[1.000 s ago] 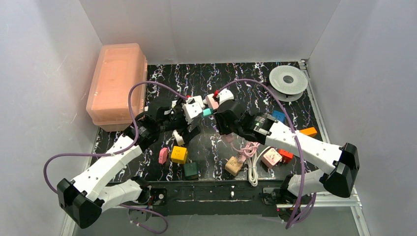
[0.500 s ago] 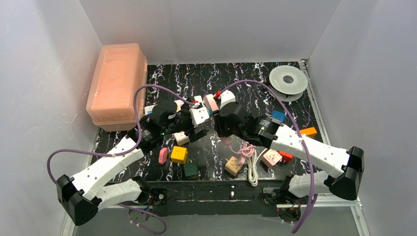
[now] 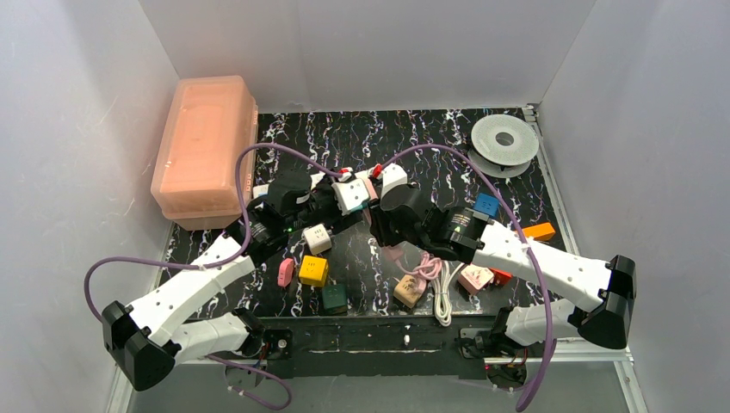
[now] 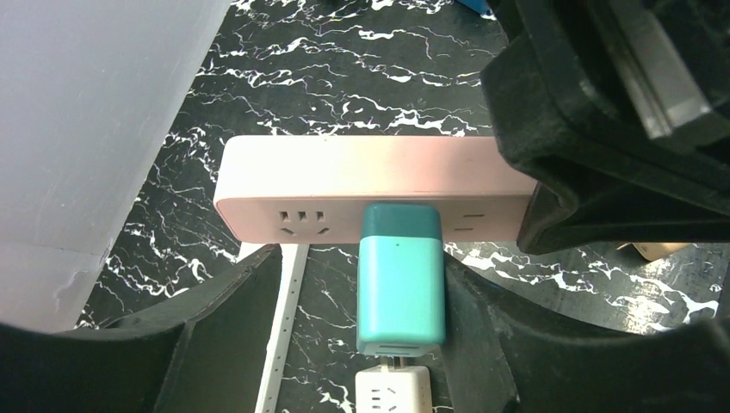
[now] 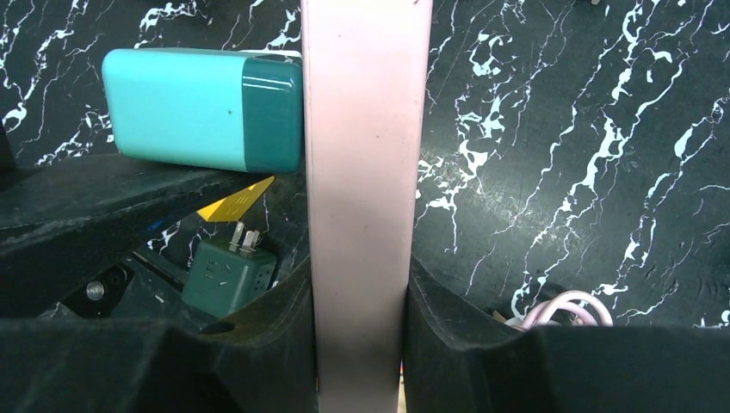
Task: Pull the plug off the socket
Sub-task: Remove the plug from the socket.
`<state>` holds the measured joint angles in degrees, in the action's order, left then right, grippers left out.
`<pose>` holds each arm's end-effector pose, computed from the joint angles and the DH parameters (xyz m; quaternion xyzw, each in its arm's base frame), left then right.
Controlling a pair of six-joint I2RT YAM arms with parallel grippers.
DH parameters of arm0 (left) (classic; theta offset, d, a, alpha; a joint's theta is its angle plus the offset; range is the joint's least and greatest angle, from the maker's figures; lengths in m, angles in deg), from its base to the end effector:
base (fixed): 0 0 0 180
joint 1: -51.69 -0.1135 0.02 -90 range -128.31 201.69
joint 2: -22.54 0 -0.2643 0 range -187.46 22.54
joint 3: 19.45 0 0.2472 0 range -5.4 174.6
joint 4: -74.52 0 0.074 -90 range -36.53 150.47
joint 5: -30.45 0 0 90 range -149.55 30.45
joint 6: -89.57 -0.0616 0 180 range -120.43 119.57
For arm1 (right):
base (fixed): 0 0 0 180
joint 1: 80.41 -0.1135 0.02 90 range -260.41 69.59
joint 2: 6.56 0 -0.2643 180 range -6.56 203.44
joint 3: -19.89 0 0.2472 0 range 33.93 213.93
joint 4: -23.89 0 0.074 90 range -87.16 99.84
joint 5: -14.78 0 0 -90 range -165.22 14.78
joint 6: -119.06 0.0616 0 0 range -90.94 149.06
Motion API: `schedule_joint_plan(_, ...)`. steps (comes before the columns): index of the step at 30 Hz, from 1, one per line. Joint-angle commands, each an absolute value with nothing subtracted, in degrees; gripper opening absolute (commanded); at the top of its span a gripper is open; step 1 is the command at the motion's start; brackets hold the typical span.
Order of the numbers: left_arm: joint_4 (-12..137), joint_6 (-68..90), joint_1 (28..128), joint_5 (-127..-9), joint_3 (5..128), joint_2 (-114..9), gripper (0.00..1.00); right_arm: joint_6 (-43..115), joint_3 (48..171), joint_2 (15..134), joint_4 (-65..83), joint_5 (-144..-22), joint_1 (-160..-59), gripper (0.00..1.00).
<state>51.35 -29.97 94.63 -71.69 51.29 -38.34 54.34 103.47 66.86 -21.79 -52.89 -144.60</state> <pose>0.1856 -0.1904 0.3558 0.5140 0.5902 -0.1543 0.6030 0.1493 0.2549 0.3343 -0.2070 0.8520 0.1938 0.4402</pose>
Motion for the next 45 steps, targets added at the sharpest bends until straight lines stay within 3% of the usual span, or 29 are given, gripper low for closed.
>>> schedule_joint_plan(1,51.56,-30.4,94.76,-70.86,53.7,-38.75,0.6,55.68,106.35,66.12,-18.88,-51.97,-145.57,0.01)
schedule_joint_plan(8,51.04,-30.51,94.83,-70.52,53.67,-38.72,0.58,56.05,108.55,66.61,-17.87,-51.8,-146.22,0.01)
schedule_joint_plan(13,51.16,-31.26,94.82,-69.41,53.78,-38.84,0.49,56.04,109.23,66.71,-17.49,-52.2,-147.14,0.01)
schedule_joint_plan(18,51.25,-31.83,94.77,-69.47,53.75,-38.77,0.3,56.04,108.81,66.93,-17.69,-52.26,-147.52,0.01)
schedule_joint_plan(22,51.02,-32.73,94.82,-69.95,54.08,-38.64,0.0,55.59,107.55,66.79,-17.7,-51.32,-147.51,0.01)
schedule_joint_plan(29,48.7,-34.27,94.76,-72.41,55.16,-38.33,0.0,52.32,105.53,67.77,-18.36,-46.81,-146.42,0.01)
schedule_joint_plan(45,47.82,-35.86,94.76,-71.46,54.9,-36.6,0.0,53.93,97.51,66.69,-17.56,-53.53,-131.7,0.01)
